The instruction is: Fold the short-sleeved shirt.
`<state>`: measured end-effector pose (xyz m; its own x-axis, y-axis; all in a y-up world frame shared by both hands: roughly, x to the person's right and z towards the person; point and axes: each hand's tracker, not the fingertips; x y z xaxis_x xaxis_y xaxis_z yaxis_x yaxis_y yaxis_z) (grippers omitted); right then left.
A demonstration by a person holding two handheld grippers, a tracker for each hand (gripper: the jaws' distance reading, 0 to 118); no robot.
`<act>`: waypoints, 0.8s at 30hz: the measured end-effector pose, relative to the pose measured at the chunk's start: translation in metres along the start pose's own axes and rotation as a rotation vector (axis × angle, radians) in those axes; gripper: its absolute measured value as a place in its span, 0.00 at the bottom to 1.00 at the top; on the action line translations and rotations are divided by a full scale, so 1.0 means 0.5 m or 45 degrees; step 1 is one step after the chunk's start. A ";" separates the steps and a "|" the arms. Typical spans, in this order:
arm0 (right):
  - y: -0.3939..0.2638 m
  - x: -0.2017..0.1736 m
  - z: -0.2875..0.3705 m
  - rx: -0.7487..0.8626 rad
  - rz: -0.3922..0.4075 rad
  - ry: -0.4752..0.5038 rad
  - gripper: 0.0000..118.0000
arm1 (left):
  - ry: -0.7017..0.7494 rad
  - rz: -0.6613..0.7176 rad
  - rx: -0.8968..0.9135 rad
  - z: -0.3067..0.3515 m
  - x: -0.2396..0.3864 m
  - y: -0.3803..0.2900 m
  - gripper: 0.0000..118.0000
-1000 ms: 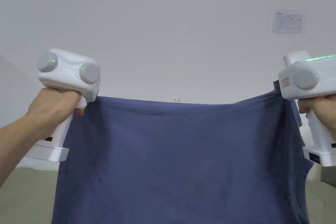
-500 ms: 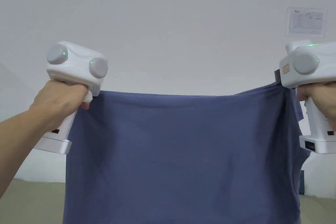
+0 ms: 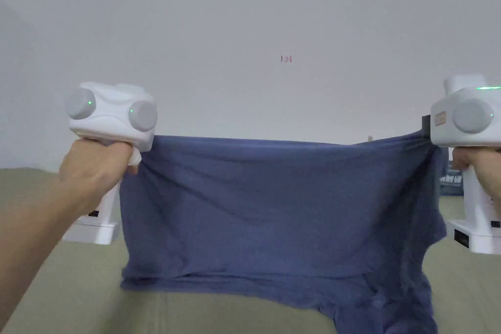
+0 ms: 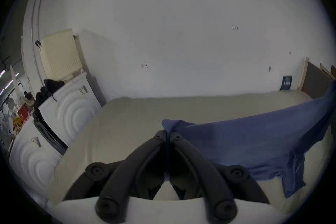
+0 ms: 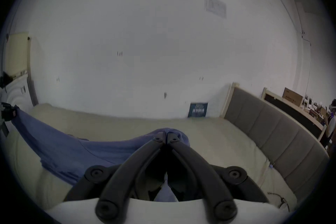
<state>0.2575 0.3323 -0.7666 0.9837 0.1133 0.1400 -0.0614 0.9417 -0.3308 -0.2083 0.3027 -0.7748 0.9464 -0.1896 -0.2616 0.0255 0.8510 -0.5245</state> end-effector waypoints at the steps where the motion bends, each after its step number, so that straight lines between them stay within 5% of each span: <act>1: -0.037 0.000 -0.002 -0.020 0.011 0.000 0.00 | -0.003 -0.018 -0.029 -0.011 0.003 -0.033 0.02; 8: -0.231 0.034 0.089 -0.154 -0.022 0.075 0.00 | -0.060 -0.036 -0.123 0.038 -0.021 -0.229 0.02; 14: -0.344 0.087 0.304 -0.194 0.034 0.133 0.00 | -0.123 -0.076 -0.130 0.211 -0.079 -0.362 0.02; 24: -0.617 0.171 0.658 -0.307 -0.046 0.209 0.00 | -0.253 -0.080 -0.258 0.519 -0.195 -0.683 0.02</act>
<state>0.3051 0.1555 -0.3456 0.9999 0.0096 0.0093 -0.0030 0.8393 -0.5436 -0.2255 0.1578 -0.3599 0.9900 -0.1220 -0.0705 0.0396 0.7215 -0.6912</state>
